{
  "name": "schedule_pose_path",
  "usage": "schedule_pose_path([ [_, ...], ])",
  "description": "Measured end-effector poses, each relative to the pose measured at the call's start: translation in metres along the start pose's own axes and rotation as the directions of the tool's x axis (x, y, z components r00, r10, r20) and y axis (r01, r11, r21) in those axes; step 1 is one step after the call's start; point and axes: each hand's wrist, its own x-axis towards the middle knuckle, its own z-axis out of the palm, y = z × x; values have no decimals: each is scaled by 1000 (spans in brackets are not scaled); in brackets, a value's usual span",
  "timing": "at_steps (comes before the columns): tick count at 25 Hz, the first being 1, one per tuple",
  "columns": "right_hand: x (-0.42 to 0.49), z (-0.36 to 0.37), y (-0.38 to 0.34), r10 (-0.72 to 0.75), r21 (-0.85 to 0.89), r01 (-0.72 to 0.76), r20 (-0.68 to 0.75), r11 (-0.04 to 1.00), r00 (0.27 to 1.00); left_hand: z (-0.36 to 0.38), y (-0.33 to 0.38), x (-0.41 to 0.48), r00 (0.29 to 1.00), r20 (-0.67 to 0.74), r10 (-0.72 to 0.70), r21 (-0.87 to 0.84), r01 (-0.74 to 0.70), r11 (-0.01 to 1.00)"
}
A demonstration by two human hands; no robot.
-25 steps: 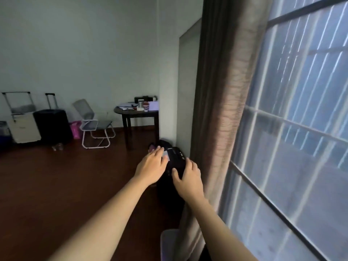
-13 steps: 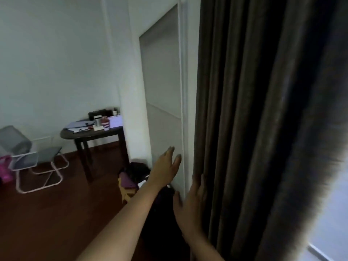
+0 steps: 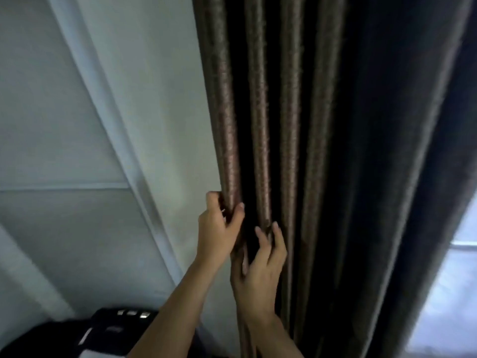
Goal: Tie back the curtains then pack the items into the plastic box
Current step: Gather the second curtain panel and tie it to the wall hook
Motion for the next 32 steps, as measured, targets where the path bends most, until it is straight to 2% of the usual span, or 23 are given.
schedule_pose_path([
  [2,16,-8,-11,72,16,-72,33,997,997,-4,3,1,999,-30,-9,-20,8,1000],
  [4,38,-12,-20,138,11,-141,130,990,982,-10,11,9,996,10,-88,-95,89,992],
  [6,57,-11,-24,138,-52,-131,170,990,976,-14,16,18,980,83,-179,-168,191,967],
  [7,64,-10,-26,130,-109,-110,195,988,972,-16,18,19,973,136,-187,-155,208,966],
  [9,64,-7,-29,127,-215,-72,252,974,959,-22,15,12,962,240,-127,-80,150,985],
  [13,27,-3,-18,43,-180,6,270,984,962,-42,-4,3,979,203,-13,1,13,1000],
  [16,30,2,-2,149,-323,-38,325,946,934,-49,-13,23,971,236,-36,128,6,992],
  [19,51,-4,16,230,-418,-86,306,904,924,-61,-32,44,974,214,-80,225,31,974],
  [21,51,-4,24,254,-416,-121,279,901,926,-68,-42,48,977,181,-111,237,66,969],
  [24,34,14,22,193,-393,-39,361,919,912,-61,-38,42,943,330,-35,152,-17,988],
  [27,18,34,20,124,-310,28,458,950,880,-49,-30,43,885,465,-10,83,-32,996],
  [29,14,39,24,108,-249,28,518,968,848,-44,-30,44,842,539,-4,68,-39,997],
  [32,12,39,32,141,-194,-28,598,981,789,-40,-27,44,818,575,3,52,-40,998],
])
